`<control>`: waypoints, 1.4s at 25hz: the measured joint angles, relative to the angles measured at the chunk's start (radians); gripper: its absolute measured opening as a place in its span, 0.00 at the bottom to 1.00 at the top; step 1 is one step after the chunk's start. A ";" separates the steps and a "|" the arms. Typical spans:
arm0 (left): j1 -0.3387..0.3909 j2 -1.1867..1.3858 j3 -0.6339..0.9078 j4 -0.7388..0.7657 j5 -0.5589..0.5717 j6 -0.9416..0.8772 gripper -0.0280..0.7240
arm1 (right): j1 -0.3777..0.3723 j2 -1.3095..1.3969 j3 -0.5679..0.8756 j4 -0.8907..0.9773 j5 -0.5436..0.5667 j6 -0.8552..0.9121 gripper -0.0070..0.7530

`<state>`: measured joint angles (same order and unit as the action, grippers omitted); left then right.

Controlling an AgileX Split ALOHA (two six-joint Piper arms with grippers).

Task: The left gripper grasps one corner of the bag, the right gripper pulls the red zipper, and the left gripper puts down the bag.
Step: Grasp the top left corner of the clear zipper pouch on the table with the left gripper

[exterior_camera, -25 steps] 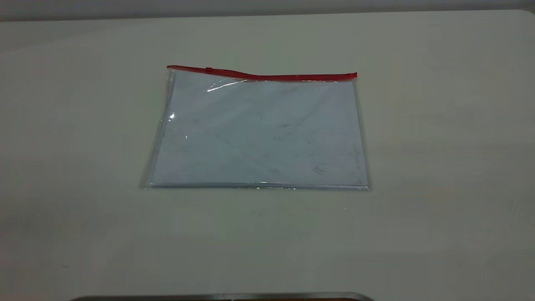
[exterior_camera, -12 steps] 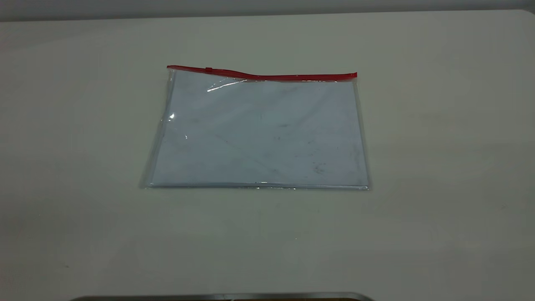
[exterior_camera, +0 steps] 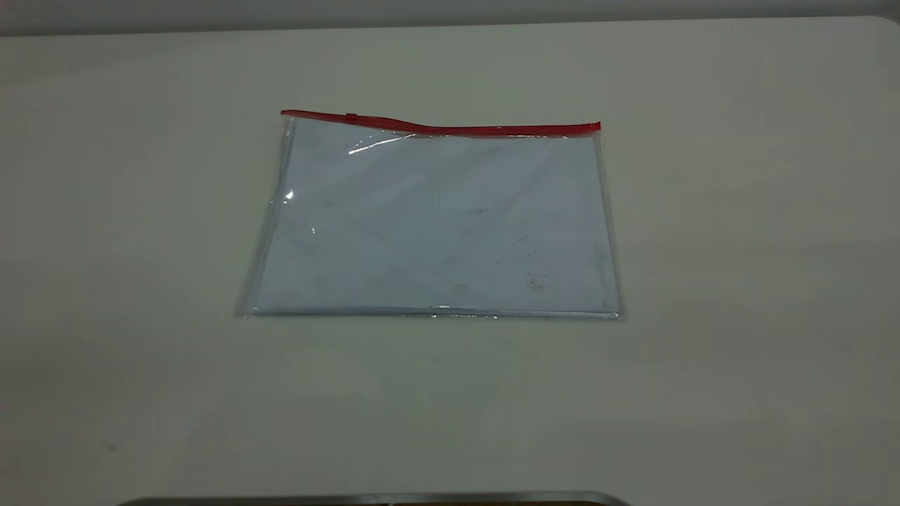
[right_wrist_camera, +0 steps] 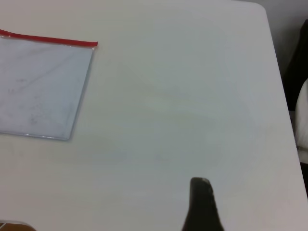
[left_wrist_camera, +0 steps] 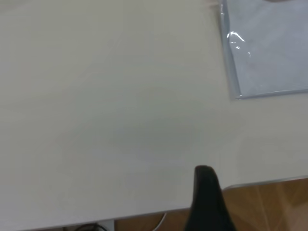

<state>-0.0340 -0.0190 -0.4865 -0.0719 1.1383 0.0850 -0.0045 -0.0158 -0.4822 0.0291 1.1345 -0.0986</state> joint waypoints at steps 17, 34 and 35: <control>0.000 0.726 -0.243 -0.156 -0.443 -0.059 0.82 | 0.000 0.344 -0.161 0.078 -0.150 0.034 0.77; 0.000 1.794 -0.639 -0.189 -0.669 0.197 0.82 | 0.000 0.881 -0.177 0.141 -0.423 0.031 0.77; 0.000 1.843 -0.663 -0.189 -0.671 0.205 0.82 | 0.000 0.921 -0.187 0.141 -0.425 0.032 0.77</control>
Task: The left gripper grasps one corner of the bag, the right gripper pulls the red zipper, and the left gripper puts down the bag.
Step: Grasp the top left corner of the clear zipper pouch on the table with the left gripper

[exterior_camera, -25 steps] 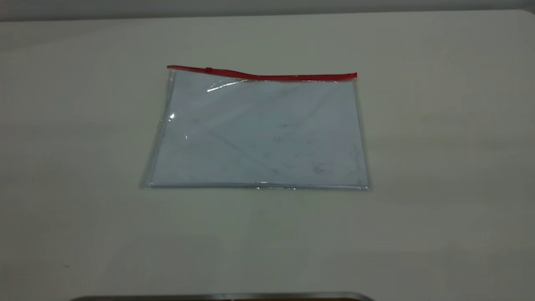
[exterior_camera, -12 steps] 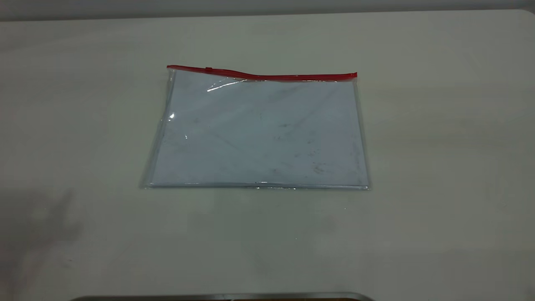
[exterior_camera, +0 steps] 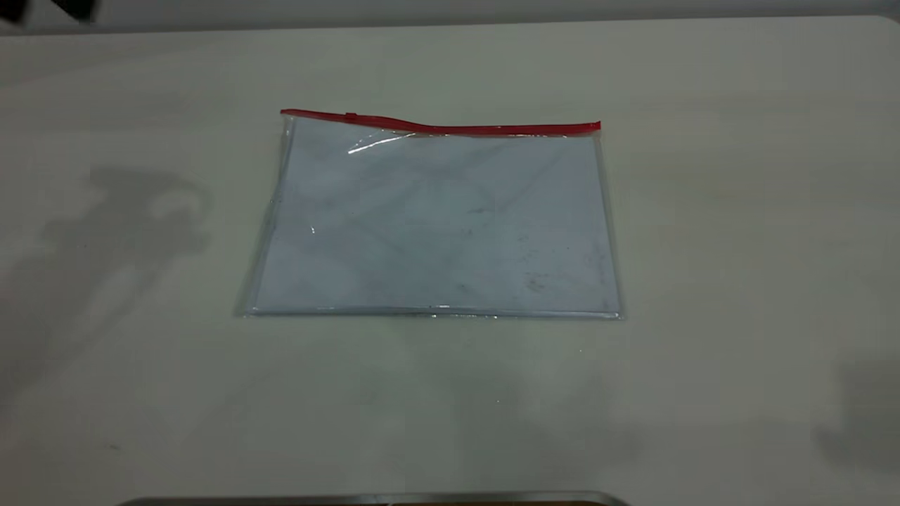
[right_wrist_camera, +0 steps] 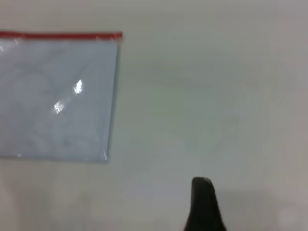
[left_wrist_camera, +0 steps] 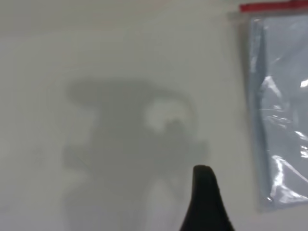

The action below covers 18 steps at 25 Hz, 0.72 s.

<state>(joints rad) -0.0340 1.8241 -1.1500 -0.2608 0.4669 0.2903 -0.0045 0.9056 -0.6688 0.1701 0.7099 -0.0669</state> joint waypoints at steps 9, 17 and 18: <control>0.000 0.281 -0.209 -0.126 0.004 0.111 0.82 | 0.000 0.303 -0.150 0.000 -0.030 -0.029 0.77; 0.000 0.453 -0.361 -0.366 0.092 0.385 0.82 | 0.000 0.405 -0.173 0.000 -0.091 -0.058 0.77; 0.000 0.473 -0.374 -0.389 0.095 0.415 0.82 | 0.000 0.407 -0.173 0.000 -0.096 -0.059 0.77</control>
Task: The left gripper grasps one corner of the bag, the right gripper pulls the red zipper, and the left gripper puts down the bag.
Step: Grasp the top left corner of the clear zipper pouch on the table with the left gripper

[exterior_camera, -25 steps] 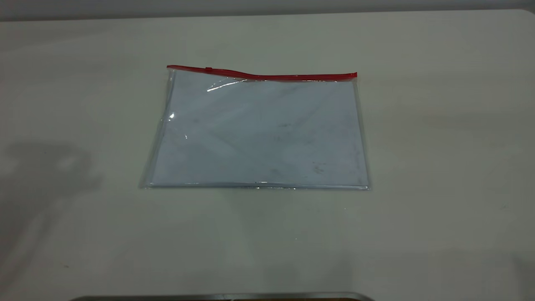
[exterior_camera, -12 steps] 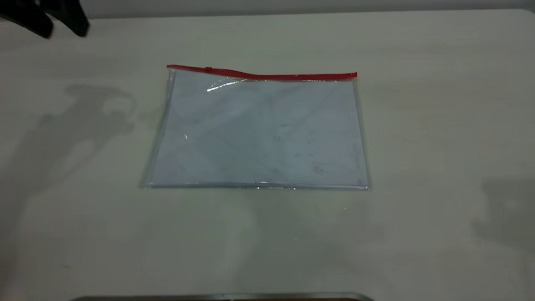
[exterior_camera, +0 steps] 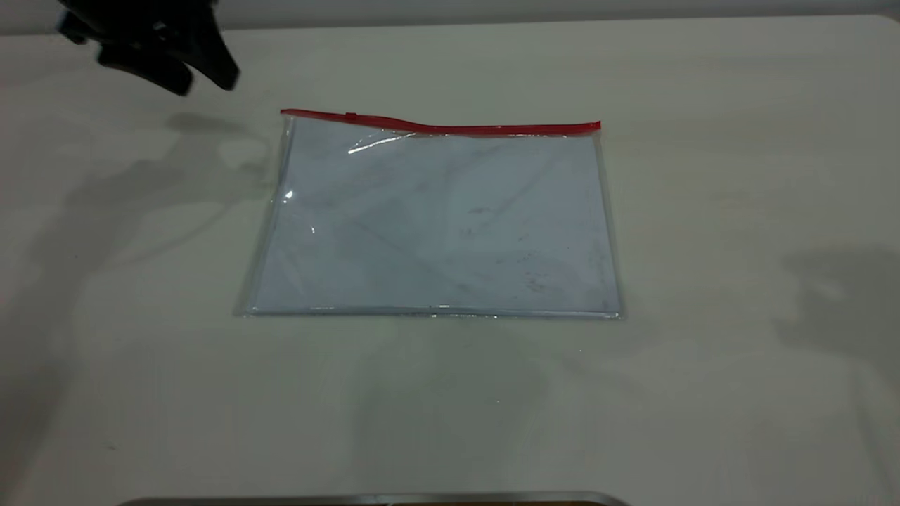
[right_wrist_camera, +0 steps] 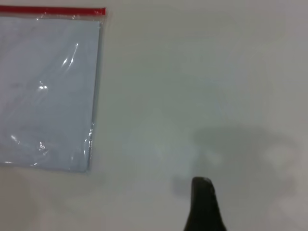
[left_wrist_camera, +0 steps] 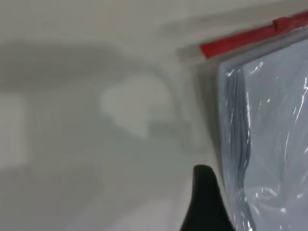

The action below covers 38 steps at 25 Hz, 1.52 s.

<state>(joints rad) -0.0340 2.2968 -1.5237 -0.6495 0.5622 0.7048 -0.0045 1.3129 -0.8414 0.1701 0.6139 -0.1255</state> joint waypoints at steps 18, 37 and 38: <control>0.000 0.225 -0.063 -0.457 -0.034 0.427 0.82 | 0.000 0.001 0.000 0.000 -0.015 -0.002 0.77; 0.000 0.306 -0.086 -0.654 0.012 0.549 0.68 | 0.000 0.001 -0.001 0.000 -0.015 -0.002 0.77; 0.000 0.309 -0.086 -0.659 0.017 0.563 0.62 | 0.000 0.001 -0.001 0.000 -0.015 -0.002 0.77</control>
<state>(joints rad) -0.0340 2.6053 -1.6100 -1.3088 0.5788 1.2673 -0.0045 1.3137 -0.8422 0.1701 0.5992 -0.1276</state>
